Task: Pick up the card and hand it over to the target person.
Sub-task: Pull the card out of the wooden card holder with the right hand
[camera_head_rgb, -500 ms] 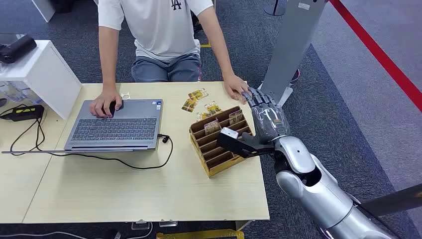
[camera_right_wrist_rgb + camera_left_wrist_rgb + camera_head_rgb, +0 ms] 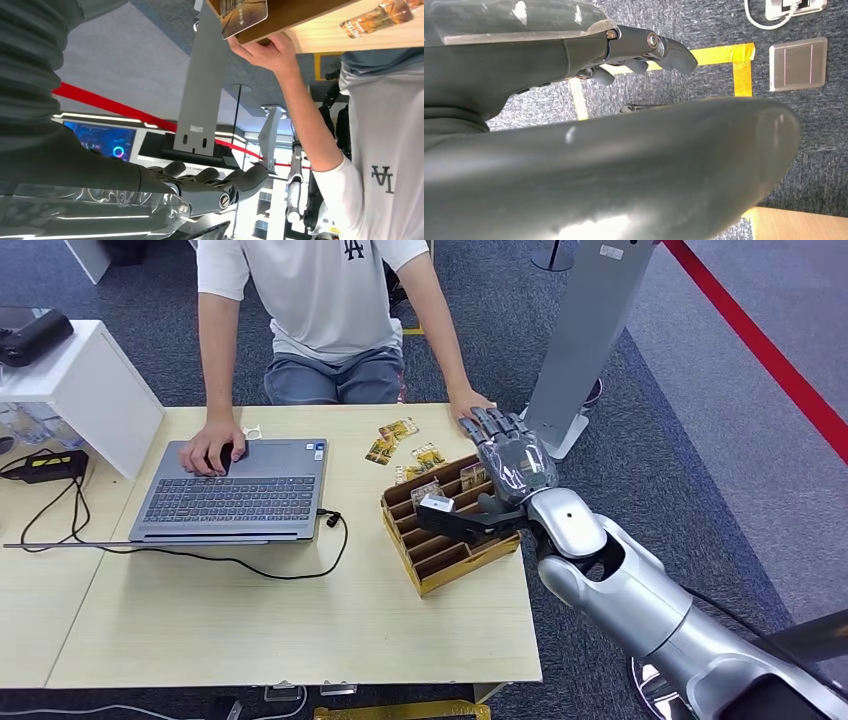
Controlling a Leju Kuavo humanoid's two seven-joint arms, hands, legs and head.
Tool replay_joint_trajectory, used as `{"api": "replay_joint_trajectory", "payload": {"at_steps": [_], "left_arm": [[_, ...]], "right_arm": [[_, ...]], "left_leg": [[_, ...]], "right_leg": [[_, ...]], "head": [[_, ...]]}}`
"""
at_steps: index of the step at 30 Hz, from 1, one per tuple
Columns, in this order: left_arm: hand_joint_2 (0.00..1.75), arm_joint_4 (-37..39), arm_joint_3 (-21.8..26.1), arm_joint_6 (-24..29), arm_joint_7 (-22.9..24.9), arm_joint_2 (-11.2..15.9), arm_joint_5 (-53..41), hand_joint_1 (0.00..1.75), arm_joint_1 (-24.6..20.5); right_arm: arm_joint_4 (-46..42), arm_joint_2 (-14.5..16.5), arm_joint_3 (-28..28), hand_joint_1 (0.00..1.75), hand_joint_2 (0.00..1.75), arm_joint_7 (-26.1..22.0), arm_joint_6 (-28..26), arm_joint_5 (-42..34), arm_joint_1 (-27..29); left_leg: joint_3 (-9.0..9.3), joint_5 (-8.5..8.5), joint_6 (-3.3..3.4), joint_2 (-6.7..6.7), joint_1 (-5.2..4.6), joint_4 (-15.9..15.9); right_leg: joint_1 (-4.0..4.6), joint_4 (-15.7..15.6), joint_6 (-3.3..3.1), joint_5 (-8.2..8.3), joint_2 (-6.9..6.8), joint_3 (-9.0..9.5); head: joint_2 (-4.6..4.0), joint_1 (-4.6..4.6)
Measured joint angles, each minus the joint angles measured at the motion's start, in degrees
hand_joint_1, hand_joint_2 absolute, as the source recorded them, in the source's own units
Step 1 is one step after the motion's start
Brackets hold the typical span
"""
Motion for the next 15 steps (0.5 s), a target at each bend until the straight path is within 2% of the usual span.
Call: {"api": "replay_joint_trajectory", "payload": {"at_steps": [7, 15], "left_arm": [[0.00, 0.1, -0.1, 0.0, 0.1, -0.2, -0.1, 0.00, -0.1], [0.00, 0.2, 0.0, 0.1, 0.2, -0.2, 0.2, 0.00, 0.3]], "right_arm": [[6.9, 1.5, 1.9, 0.17, 1.75, -0.5, -2.1, -2.2, -2.6], [9.7, 1.7, 3.0, 0.25, 1.75, -0.1, -3.5, -4.3, -4.0]], "left_leg": [[0.00, 0.00, 0.00, -0.01, -0.01, 0.0], [-0.05, -0.02, 0.01, -0.06, -0.01, 0.0]], "right_leg": [[-0.01, 0.0, 0.00, 0.00, -0.01, -0.01], [-0.01, 0.0, 0.02, -0.03, -0.06, -0.03]], "head": [[0.00, 0.00], [0.00, 0.00]]}}
